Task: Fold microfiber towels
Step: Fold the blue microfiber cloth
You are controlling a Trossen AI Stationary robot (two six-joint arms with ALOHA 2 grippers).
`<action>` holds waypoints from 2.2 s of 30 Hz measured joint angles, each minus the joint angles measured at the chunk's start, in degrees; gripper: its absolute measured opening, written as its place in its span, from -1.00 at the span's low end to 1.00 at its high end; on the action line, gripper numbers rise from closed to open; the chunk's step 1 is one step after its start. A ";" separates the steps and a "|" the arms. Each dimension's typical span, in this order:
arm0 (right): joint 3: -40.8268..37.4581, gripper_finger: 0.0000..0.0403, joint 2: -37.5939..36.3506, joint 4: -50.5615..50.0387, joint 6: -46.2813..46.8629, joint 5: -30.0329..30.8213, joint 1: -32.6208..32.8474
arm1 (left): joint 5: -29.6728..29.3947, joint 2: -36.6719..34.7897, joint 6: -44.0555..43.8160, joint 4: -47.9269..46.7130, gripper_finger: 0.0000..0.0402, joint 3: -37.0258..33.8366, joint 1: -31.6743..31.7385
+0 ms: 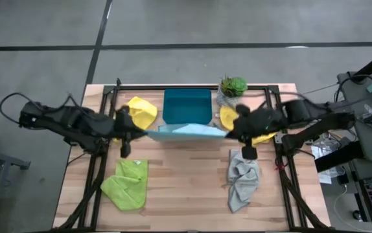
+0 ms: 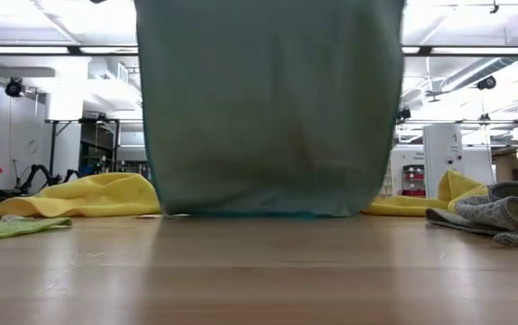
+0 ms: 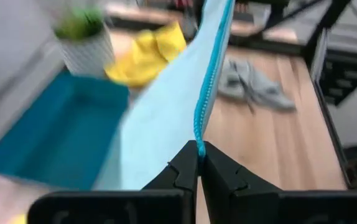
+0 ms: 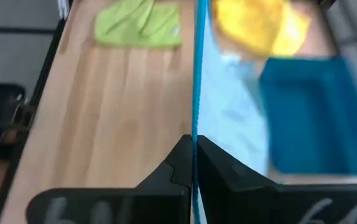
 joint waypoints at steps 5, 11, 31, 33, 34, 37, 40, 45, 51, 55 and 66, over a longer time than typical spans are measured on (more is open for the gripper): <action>-9.23 -0.96 0.00 5.90 8.13 -0.05 5.69 | 2.21 4.81 -7.23 0.18 -1.00 -2.90 -5.98; -19.91 -0.96 0.00 17.57 16.06 -1.63 10.58 | 4.14 13.31 -13.30 1.05 -1.00 -4.07 -12.40; -32.73 -0.96 17.65 53.35 36.22 -9.94 22.90 | 30.34 36.69 -27.79 20.69 -1.00 -4.37 -21.79; -31.00 -0.96 20.52 53.18 36.99 -11.12 23.74 | 32.94 37.28 -28.35 22.63 -1.00 -4.37 -22.33; -29.94 -0.96 21.86 53.28 37.03 -11.89 24.11 | 34.00 37.32 -28.87 23.72 -1.00 -4.39 -22.63; -26.82 -0.96 24.85 52.28 36.52 -13.36 24.56 | 36.44 37.32 -29.48 28.01 -1.00 -4.37 -23.16; -23.62 -0.96 26.05 47.48 34.37 -13.54 24.54 | 36.30 37.32 -29.13 28.61 -1.00 -4.39 -23.34; -19.68 -0.96 25.25 35.91 29.44 -9.93 23.06 | 33.02 37.30 -27.37 23.62 -1.00 -5.16 -23.20; -18.44 -0.96 24.20 26.88 24.62 -5.35 18.74 | 23.52 35.81 -25.82 12.34 -1.00 -5.53 -21.54; -19.23 -0.96 24.20 25.69 21.31 -3.73 15.46 | 17.14 33.96 -25.77 5.23 -1.00 -5.79 -19.94; -19.69 -0.96 24.20 20.86 13.04 0.49 7.85 | 9.58 32.36 -21.70 -3.22 -1.00 -6.69 -14.31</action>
